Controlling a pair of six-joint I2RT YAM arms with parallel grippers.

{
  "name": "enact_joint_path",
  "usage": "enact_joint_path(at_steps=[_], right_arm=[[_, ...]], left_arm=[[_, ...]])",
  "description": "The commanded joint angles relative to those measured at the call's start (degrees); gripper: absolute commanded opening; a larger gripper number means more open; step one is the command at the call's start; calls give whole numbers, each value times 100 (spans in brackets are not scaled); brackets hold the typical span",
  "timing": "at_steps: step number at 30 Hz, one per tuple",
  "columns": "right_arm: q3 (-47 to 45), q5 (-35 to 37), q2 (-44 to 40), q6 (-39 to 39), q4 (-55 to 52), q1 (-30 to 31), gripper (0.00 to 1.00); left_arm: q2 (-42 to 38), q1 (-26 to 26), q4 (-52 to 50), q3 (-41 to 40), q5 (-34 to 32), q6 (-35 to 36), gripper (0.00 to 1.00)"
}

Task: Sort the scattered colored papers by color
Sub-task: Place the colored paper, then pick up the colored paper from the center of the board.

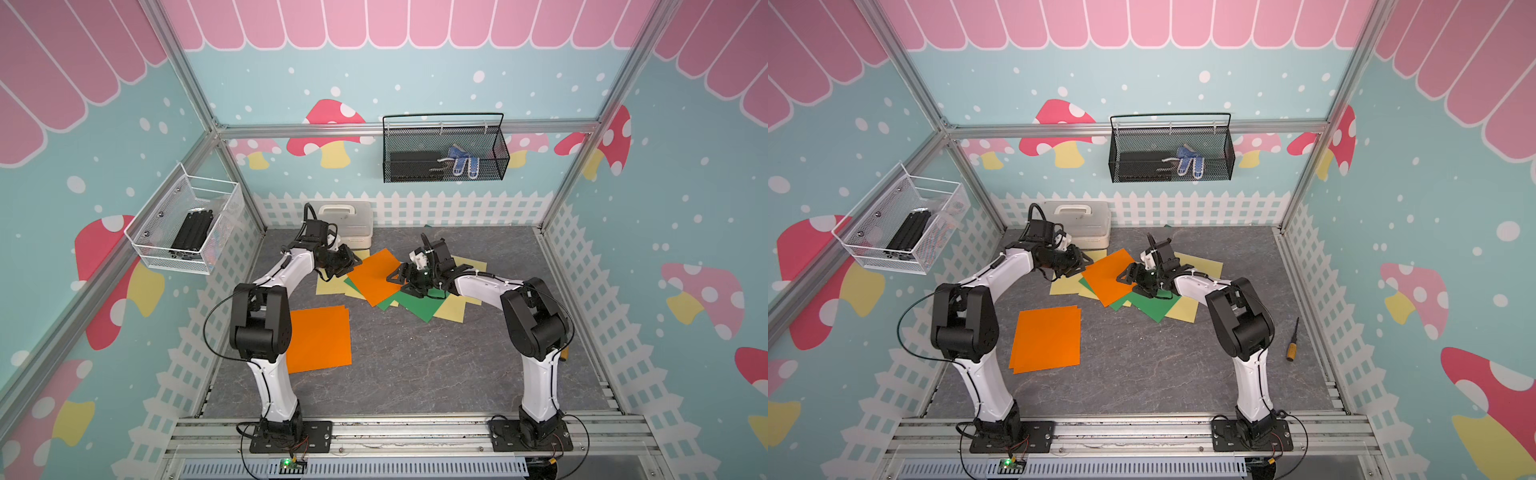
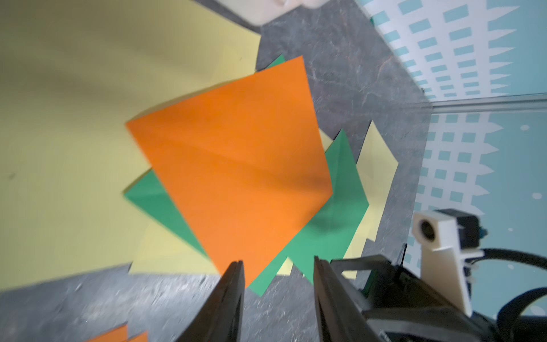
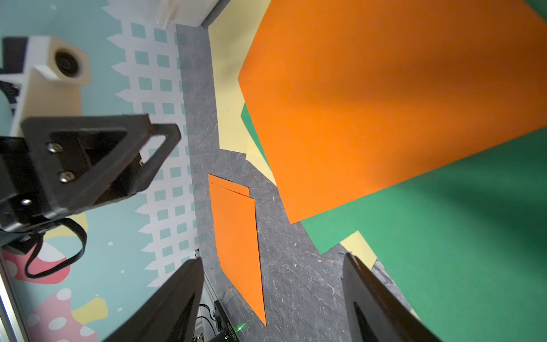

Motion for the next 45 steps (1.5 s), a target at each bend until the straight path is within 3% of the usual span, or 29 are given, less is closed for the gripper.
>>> enact_joint_path(at_steps=[1,6,13,45], right_arm=[[-185,-17,89,655,564,-54,77],[-279,-48,193,862,768,-143,77],[-307,-130,492,1063,1097,-291,77],[48,-271,1244,1415,1877,-443,73]], left_arm=[[569,-106,136,525,231,-202,41],[1366,-202,196,1228,402,-306,41],[1757,-218,198,1495,436,-355,41],[1824,-358,654,538,436,-556,41]])
